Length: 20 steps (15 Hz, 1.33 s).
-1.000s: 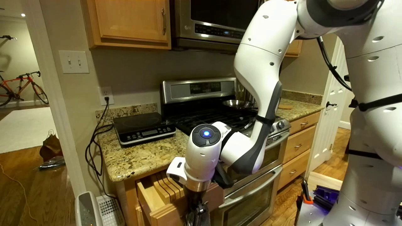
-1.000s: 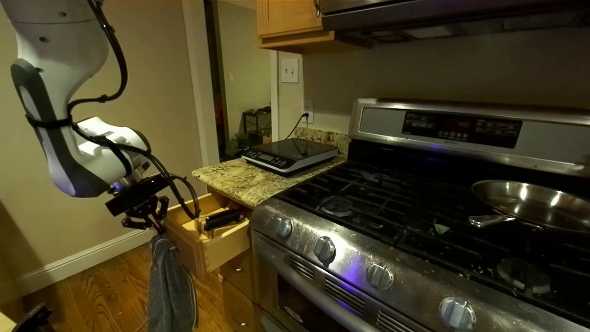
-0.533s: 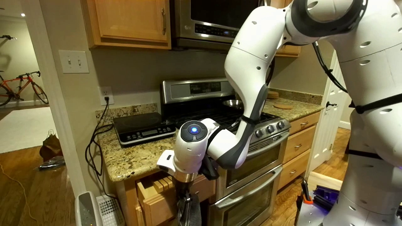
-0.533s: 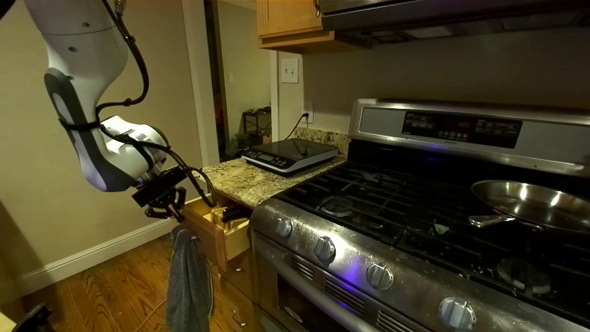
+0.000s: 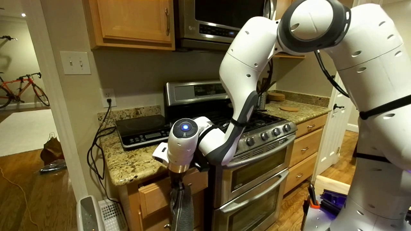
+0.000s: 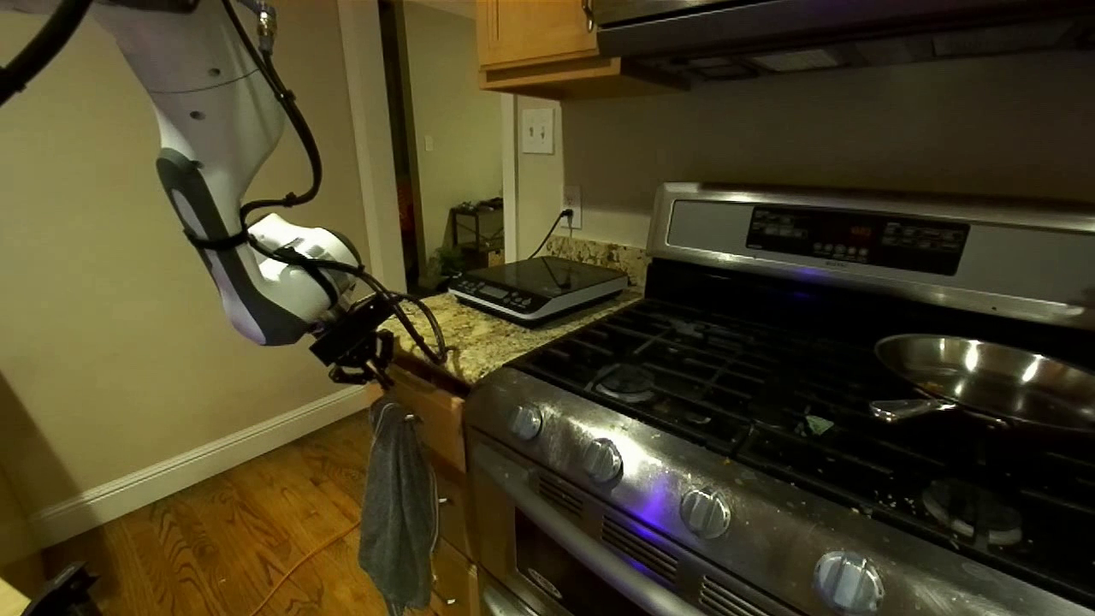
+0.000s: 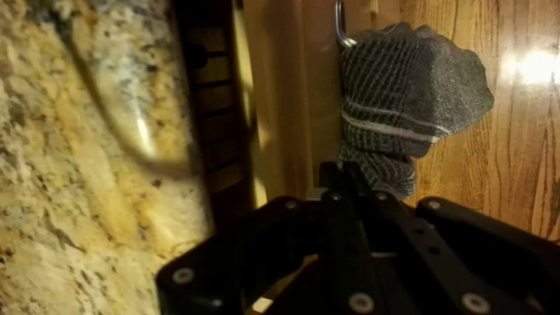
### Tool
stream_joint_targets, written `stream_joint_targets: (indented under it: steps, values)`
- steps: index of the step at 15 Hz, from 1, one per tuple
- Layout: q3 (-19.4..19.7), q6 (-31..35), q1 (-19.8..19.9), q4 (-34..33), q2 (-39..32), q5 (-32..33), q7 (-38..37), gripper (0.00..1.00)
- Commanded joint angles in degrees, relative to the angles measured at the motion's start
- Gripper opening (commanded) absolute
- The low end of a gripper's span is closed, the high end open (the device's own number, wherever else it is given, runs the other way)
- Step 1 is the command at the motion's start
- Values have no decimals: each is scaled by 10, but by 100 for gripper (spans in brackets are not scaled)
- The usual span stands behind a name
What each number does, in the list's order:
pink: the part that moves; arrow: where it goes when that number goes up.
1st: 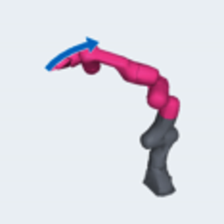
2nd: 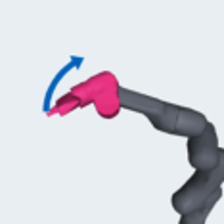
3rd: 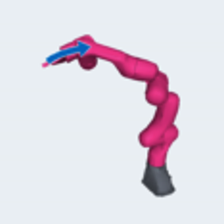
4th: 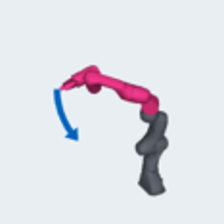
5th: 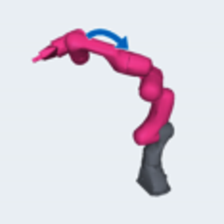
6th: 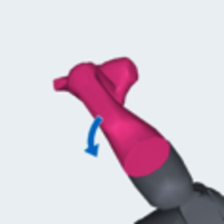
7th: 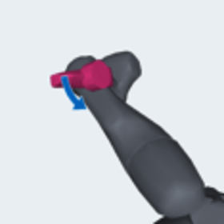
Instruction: Close the left drawer
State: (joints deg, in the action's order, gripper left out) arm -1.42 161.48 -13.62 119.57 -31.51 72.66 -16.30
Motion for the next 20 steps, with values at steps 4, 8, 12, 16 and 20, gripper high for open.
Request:
stream_joint_targets:
  steps: [4, 8, 12, 16, 20]
  values:
    - [17, -11, 2, -57, -28, 4, 16, 7]
    - [1, -5, 4, -20, 1, -14, 22, 32]
    - [-8, 8, -2, 5, 22, 7, 11, 53]
    - [-30, 4, 0, 40, 49, -10, 20, 30]
    - [-50, 2, 11, 72, 66, -39, 39, 19]
